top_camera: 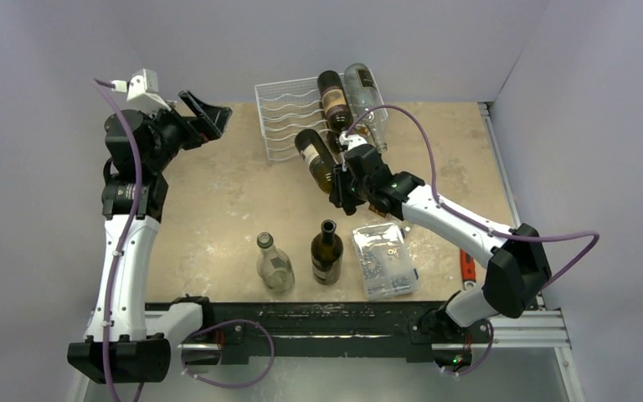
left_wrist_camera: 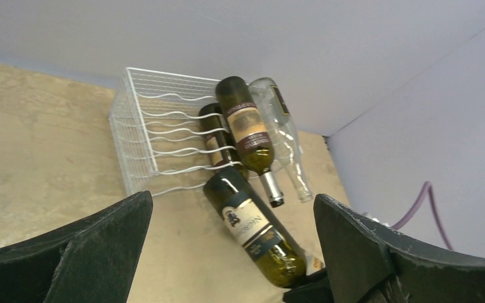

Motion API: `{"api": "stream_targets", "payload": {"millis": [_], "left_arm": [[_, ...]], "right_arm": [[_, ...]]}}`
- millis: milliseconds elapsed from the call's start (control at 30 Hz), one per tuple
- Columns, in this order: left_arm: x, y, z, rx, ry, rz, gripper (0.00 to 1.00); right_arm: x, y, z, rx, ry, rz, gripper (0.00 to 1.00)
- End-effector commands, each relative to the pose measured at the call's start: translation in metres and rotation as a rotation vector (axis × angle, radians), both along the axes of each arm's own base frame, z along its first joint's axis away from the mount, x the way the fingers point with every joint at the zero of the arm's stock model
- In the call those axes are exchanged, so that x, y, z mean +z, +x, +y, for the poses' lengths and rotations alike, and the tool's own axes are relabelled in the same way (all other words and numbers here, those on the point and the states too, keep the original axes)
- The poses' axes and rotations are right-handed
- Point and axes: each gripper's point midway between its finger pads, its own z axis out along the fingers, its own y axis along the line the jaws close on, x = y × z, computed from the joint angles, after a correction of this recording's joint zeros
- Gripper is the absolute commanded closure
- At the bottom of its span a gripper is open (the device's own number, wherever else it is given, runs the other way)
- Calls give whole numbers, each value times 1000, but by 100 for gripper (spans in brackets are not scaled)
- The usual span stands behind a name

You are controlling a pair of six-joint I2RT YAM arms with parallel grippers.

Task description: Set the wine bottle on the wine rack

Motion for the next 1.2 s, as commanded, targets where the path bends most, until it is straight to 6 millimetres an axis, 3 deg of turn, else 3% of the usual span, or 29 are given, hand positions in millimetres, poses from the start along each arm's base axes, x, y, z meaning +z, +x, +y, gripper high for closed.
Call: {"api": "stream_targets", "payload": {"millis": [0, 200, 467, 933, 1167], "left_arm": [[-26, -2, 8, 36, 227, -14, 1], [-36, -15, -8, -8, 330, -53, 2], [-43, -9, -19, -67, 303, -19, 4], [-46, -7, -12, -43, 296, -12, 5], [-44, -3, -9, -55, 240, -5, 6]], "right_arm": [[47, 31, 16, -46, 113, -173, 100], [31, 39, 26, -80, 114, -112, 100], [20, 39, 27, -93, 103, -128, 100], [17, 69, 49, -140, 151, -145, 100], [12, 81, 45, -188, 142, -179, 100]]}}
